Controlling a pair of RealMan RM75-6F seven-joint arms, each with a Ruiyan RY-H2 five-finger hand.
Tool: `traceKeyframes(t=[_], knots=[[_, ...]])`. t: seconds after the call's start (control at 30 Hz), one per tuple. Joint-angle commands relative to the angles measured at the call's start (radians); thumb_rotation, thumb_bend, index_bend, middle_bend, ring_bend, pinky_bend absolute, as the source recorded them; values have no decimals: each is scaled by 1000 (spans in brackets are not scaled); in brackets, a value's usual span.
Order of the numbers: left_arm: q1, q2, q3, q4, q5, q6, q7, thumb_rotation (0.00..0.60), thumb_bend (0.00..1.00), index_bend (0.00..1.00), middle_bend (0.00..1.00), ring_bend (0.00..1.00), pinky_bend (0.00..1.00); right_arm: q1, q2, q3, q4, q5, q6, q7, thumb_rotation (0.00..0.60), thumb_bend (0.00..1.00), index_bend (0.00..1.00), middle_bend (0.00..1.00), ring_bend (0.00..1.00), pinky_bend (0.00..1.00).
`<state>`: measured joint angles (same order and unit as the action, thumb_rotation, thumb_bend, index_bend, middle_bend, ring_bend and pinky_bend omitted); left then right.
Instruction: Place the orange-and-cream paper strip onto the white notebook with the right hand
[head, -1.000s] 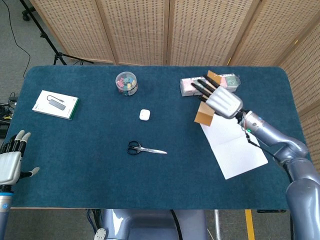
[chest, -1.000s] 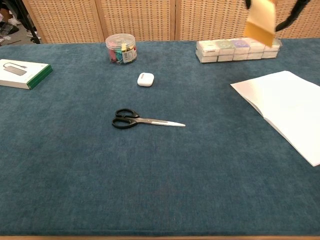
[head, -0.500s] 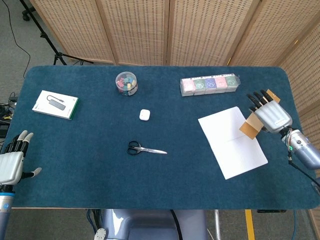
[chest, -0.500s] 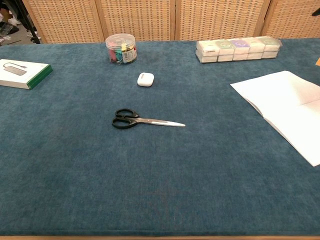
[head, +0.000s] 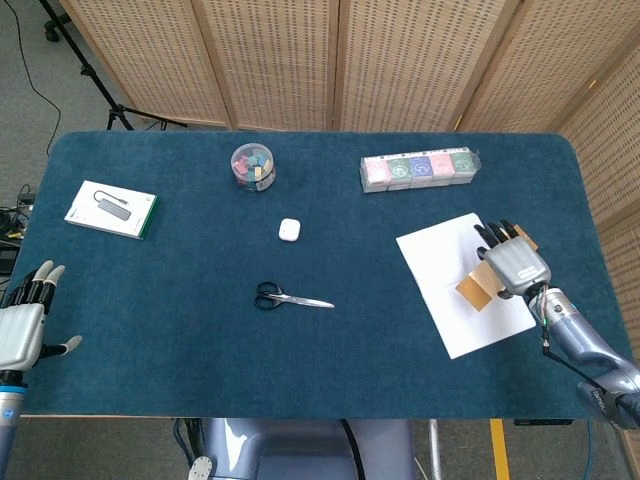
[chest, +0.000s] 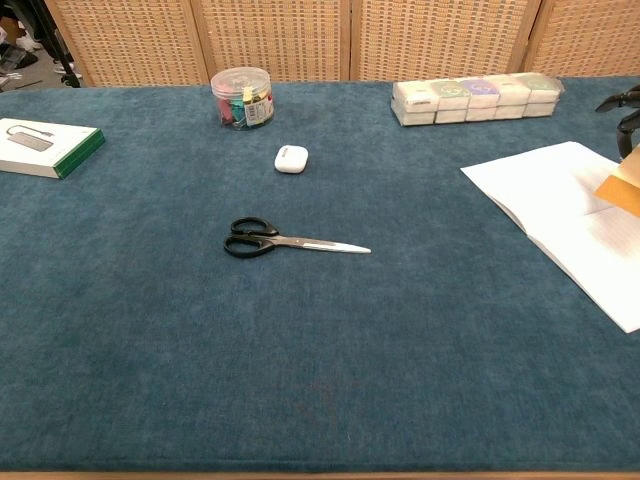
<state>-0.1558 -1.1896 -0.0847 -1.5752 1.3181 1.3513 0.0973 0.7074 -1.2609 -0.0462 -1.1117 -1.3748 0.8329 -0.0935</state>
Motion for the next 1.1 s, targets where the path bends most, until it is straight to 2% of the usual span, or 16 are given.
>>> traceKeyframes(t=[0.03,0.17,0.27,0.43,0.63,0.83,1.1], knots=[[3,5,2,-4,3,3,-5,600,0,0,0,0,170,-14,-21,45,-48,102,-44,-79,600,105,509,36,0,59],[6,11,3,-8,8,6,-16,600,0,0,0,0,170,-17,-31,69,-72,186,-62,-149,600,105,509,36,0,59],[8,21,8,-15,17,6,-30,600,0,0,0,0,170,-18,-50,86,-92,314,-95,-230,600,105,509,35,0,59],[8,25,11,-17,25,5,-40,600,0,0,0,0,170,-19,-85,90,-103,448,-64,-373,600,105,509,36,0,59],[7,29,12,-18,25,0,-47,600,0,0,0,0,170,-11,-125,105,-104,592,-33,-478,600,105,509,35,0,59],[8,32,11,-18,23,0,-54,600,0,0,0,0,170,0,-126,108,-145,654,-14,-532,600,105,509,35,0,59],[8,34,12,-18,25,0,-56,600,0,0,0,0,170,11,-132,97,-209,684,28,-591,600,106,509,35,0,59]])
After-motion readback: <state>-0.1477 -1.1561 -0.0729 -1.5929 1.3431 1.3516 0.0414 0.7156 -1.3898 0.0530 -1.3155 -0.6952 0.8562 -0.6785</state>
